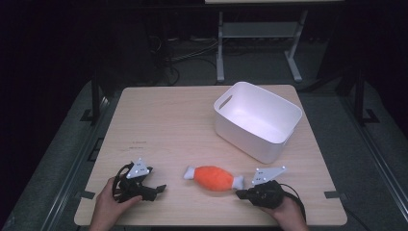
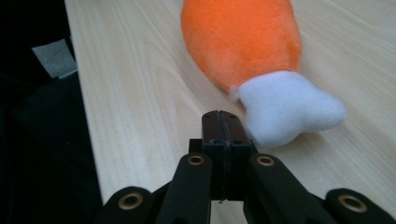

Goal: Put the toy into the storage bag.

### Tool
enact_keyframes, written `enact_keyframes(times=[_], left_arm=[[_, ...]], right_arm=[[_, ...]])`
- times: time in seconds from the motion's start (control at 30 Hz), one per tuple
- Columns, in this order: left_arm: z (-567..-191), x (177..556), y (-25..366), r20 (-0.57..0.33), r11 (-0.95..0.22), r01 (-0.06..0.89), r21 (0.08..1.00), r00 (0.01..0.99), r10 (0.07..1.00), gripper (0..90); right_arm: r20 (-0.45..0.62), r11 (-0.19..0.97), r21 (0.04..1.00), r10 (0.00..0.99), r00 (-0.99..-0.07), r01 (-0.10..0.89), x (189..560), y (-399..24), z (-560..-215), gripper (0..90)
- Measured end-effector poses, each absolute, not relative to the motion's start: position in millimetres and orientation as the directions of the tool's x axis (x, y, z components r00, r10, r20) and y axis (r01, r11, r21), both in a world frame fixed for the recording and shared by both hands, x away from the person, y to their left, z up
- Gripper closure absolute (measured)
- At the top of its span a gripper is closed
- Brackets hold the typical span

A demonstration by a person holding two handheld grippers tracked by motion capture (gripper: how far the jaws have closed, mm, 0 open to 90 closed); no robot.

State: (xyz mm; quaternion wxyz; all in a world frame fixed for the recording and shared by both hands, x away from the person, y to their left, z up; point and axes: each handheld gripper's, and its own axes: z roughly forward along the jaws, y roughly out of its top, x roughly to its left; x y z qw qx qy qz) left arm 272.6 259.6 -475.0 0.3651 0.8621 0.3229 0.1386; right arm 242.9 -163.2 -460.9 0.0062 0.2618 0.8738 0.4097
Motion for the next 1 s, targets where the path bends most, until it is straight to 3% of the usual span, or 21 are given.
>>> enact_keyframes(times=[1.0], left_arm=[[-475, 273, 260, 0.003, -0.525, 0.456, 0.719, 0.753, 0.658, 12.8]], right_arm=[[0.101, 0.541, 0.711, 0.554, -0.827, 0.449, 287, -151, -461, 89.6]])
